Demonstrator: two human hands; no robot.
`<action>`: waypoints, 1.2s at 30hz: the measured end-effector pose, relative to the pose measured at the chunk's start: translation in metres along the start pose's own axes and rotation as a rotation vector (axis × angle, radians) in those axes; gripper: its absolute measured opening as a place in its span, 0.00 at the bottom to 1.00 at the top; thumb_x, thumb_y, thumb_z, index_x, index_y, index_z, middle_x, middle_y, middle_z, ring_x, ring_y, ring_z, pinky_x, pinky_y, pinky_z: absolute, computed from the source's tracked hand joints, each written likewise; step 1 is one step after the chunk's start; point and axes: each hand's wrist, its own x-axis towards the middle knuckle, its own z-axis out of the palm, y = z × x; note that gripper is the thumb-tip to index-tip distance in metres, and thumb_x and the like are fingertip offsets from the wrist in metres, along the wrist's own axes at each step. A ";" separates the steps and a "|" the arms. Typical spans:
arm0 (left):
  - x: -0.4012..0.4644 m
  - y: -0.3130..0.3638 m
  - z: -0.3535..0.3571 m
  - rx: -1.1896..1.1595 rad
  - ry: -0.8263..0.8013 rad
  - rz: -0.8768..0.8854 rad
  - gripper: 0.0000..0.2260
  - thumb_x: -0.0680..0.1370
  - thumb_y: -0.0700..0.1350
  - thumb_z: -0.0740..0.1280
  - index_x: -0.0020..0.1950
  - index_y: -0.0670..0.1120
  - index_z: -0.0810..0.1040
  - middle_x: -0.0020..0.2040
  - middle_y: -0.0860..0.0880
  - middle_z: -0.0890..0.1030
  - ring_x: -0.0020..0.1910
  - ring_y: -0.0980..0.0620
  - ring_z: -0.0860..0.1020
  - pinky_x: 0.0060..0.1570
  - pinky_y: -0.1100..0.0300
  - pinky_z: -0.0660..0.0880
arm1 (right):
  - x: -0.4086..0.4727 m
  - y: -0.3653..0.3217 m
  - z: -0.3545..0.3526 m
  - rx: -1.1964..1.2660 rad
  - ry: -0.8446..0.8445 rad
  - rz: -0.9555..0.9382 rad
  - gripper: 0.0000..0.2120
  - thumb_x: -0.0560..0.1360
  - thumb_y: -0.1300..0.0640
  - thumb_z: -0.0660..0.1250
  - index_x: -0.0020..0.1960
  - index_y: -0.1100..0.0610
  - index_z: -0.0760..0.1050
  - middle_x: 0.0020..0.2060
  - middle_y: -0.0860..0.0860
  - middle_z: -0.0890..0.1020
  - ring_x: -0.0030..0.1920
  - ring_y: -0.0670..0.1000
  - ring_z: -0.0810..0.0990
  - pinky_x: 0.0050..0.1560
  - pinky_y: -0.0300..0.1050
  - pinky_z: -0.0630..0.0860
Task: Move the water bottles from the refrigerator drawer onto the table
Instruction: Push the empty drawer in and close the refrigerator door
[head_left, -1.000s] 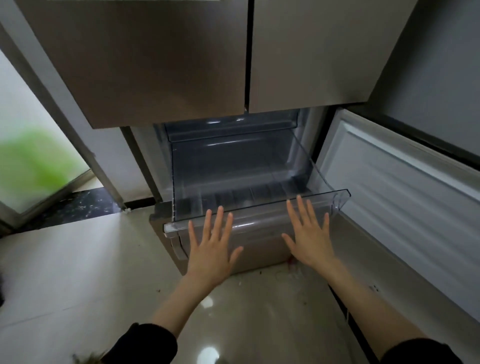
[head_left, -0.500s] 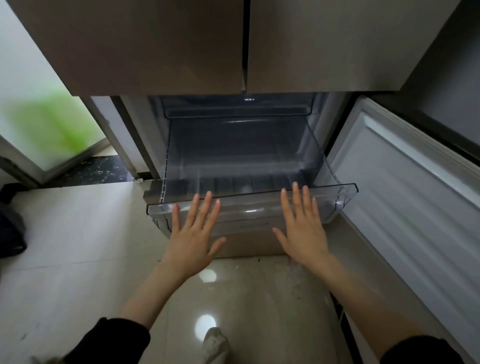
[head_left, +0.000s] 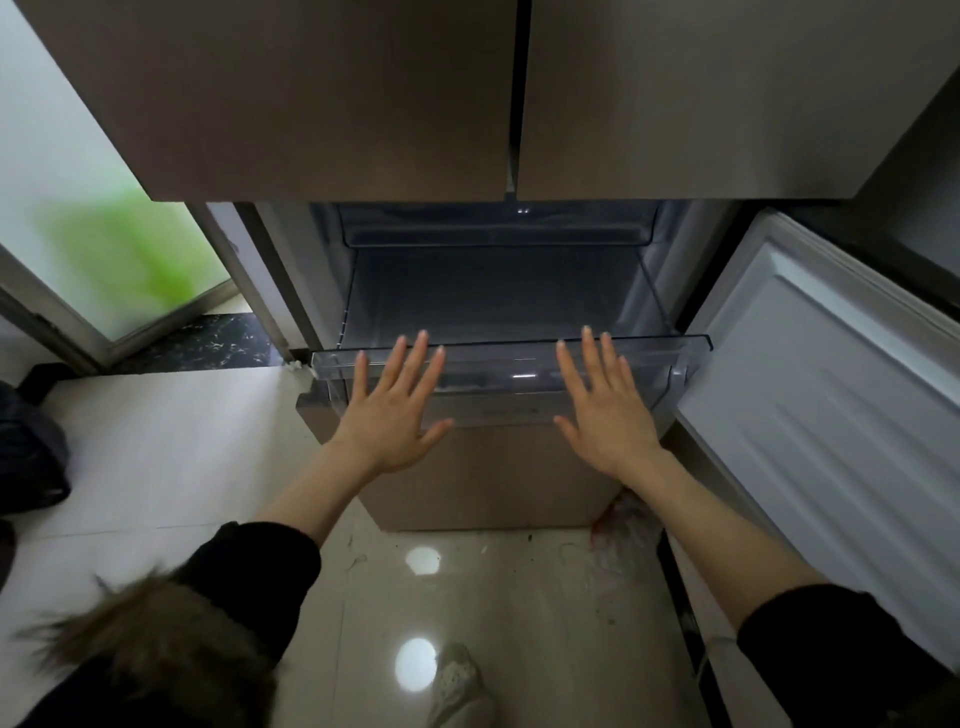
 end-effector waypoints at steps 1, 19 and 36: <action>0.009 -0.002 0.002 0.011 0.017 -0.005 0.35 0.76 0.64 0.47 0.70 0.51 0.29 0.72 0.48 0.29 0.72 0.47 0.31 0.69 0.41 0.33 | 0.010 0.005 0.000 -0.002 -0.005 -0.016 0.40 0.78 0.47 0.57 0.68 0.50 0.25 0.69 0.54 0.27 0.70 0.54 0.27 0.72 0.51 0.35; 0.085 -0.023 0.041 0.041 0.229 -0.110 0.32 0.77 0.55 0.55 0.75 0.43 0.46 0.75 0.46 0.43 0.75 0.47 0.41 0.72 0.45 0.35 | 0.088 0.014 0.044 0.022 0.192 0.139 0.38 0.76 0.50 0.61 0.74 0.60 0.41 0.74 0.56 0.42 0.75 0.54 0.42 0.73 0.55 0.41; 0.136 -0.026 0.003 -0.158 0.007 -0.116 0.31 0.80 0.55 0.51 0.74 0.49 0.34 0.75 0.46 0.34 0.74 0.48 0.36 0.72 0.44 0.37 | 0.134 0.025 0.009 0.107 0.044 0.154 0.37 0.77 0.44 0.56 0.75 0.53 0.36 0.76 0.54 0.41 0.75 0.57 0.39 0.74 0.61 0.42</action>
